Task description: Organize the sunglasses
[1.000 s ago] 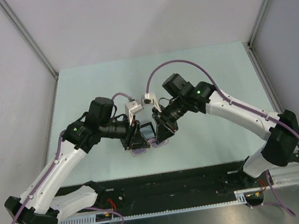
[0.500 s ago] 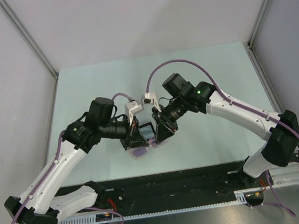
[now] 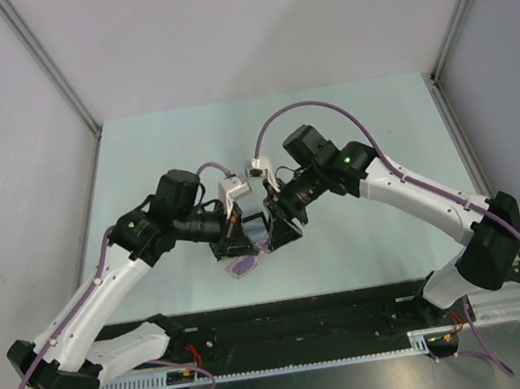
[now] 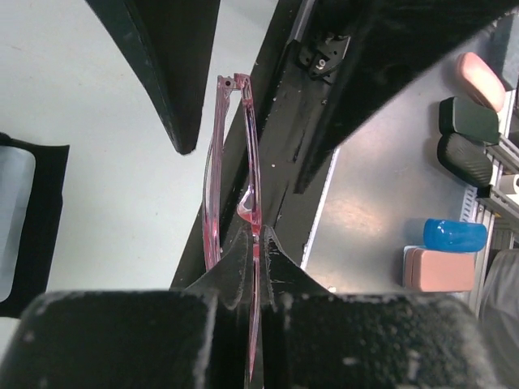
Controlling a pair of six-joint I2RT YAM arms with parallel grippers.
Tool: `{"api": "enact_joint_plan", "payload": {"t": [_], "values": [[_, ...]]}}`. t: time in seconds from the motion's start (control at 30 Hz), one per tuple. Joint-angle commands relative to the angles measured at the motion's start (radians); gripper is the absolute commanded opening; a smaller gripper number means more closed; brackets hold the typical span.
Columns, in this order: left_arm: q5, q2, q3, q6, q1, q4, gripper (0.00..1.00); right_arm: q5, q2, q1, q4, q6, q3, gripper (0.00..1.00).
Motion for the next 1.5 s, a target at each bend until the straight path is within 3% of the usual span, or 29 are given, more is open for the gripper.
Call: {"api": "enact_joint_plan", "payload": {"t": [0.0,0.1,0.17,0.23,0.47,0.67,0.77,0.9,1.07,1.2,1.27,1.47], "values": [[-0.038,-0.018,0.042,0.035,-0.002,-0.006,0.0,0.012,-0.067,0.001,0.052,0.009,0.023,0.67],[-0.06,-0.023,0.04,0.045,-0.002,-0.006,0.0,0.043,-0.091,-0.009,0.069,0.009,0.017,0.79],[-0.08,-0.022,0.046,0.055,0.001,-0.006,0.0,0.061,-0.102,-0.028,0.066,0.009,0.012,0.93],[-0.088,-0.017,0.059,0.074,0.007,-0.005,0.0,0.078,-0.12,-0.045,0.057,0.017,0.003,0.99],[-0.222,0.066,0.069,0.163,0.03,0.018,0.0,0.205,-0.215,-0.18,0.097,0.099,-0.063,1.0],[-0.146,0.175,0.103,0.168,0.069,0.061,0.0,0.214,-0.267,-0.3,0.152,0.162,-0.113,1.0],[-0.189,0.213,0.12,0.098,0.107,0.089,0.0,0.228,-0.271,-0.341,0.173,0.191,-0.136,1.0],[-0.3,0.229,0.108,-0.165,0.17,0.135,0.0,0.26,-0.265,-0.386,0.21,0.265,-0.156,1.0],[-0.552,0.146,0.039,-0.43,0.178,0.185,0.0,0.398,-0.239,-0.388,0.305,0.386,-0.195,1.0],[-0.646,0.082,-0.021,-0.663,0.184,0.21,0.0,0.469,-0.145,-0.372,0.371,0.467,-0.207,0.94],[-0.681,0.051,-0.064,-0.714,0.195,0.212,0.0,0.501,-0.07,-0.345,0.413,0.455,-0.207,0.87],[-0.707,-0.103,-0.179,-0.798,0.322,0.207,0.0,0.713,0.114,-0.129,0.549,0.211,-0.203,0.87]]}}
